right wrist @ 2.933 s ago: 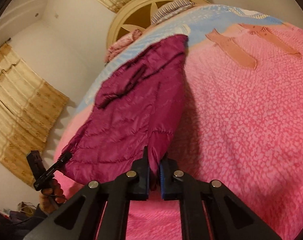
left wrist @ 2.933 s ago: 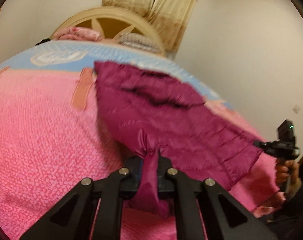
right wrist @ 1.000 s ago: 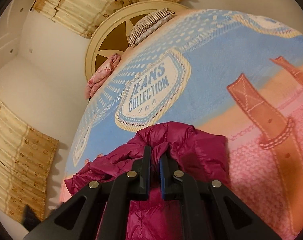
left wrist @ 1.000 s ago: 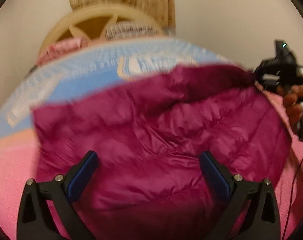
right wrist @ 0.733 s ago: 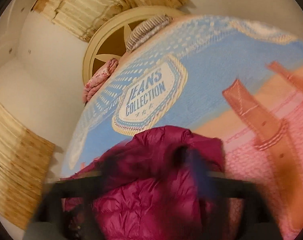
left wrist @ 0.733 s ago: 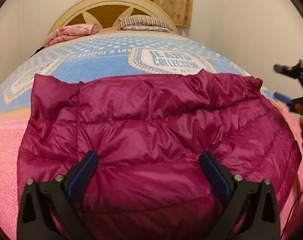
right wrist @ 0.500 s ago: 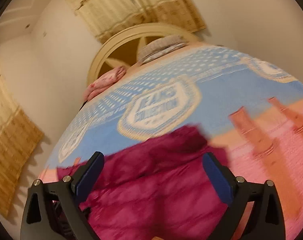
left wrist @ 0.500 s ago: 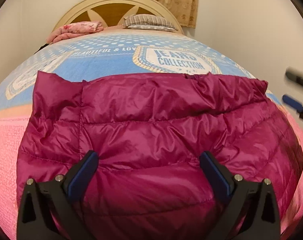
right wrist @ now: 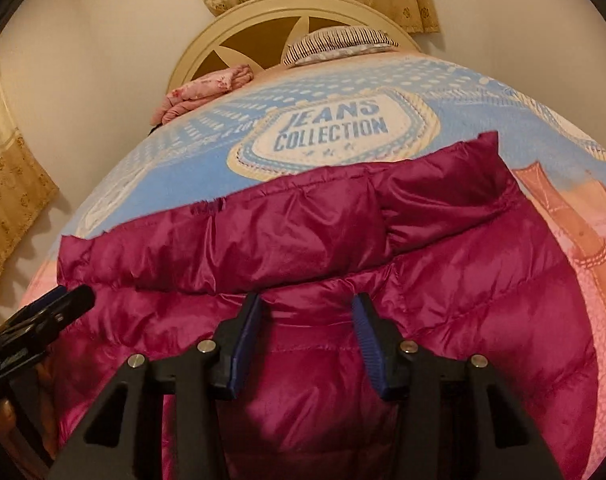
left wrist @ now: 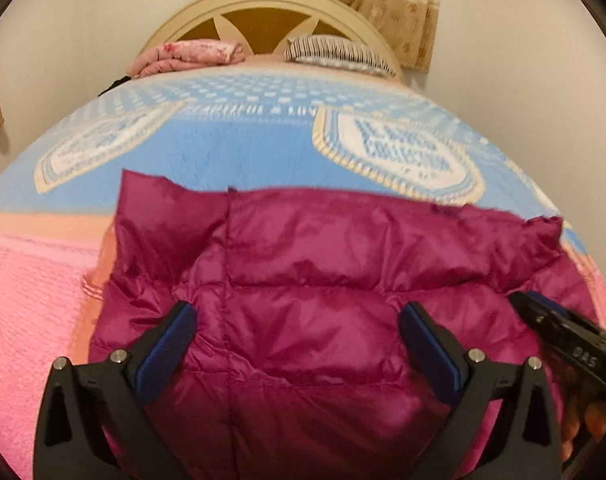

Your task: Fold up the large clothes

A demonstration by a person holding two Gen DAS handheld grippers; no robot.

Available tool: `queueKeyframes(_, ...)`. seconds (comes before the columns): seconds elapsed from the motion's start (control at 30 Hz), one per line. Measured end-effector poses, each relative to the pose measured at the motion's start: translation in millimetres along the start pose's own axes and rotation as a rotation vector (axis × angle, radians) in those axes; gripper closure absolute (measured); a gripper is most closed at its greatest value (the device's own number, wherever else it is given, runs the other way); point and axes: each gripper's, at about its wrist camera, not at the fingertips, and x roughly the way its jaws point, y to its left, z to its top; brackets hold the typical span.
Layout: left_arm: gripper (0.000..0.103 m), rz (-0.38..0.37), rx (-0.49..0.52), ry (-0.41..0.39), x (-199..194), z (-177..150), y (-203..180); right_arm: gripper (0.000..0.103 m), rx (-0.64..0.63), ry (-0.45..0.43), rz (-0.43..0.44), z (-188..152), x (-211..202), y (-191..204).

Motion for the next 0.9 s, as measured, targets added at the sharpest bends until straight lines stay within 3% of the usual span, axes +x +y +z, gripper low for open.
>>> queueKeyframes(0.5,0.000,0.026,0.004,0.033,15,-7,-3,0.054,-0.016,0.033,-0.024,-4,17,-1)
queueKeyframes(0.6,0.000,0.060,0.002,0.022,6,-3,-7,0.054,-0.018,0.036,-0.028,-3,21,0)
queueKeyframes(0.7,0.000,0.034,-0.009,-0.005,-9,3,-15,0.054,-0.030,0.038,-0.043,-4,22,2)
queueKeyframes(0.9,0.000,0.082,0.089,-0.030,-2,16,-42,0.054,-0.037,0.050,-0.050,-3,25,4)
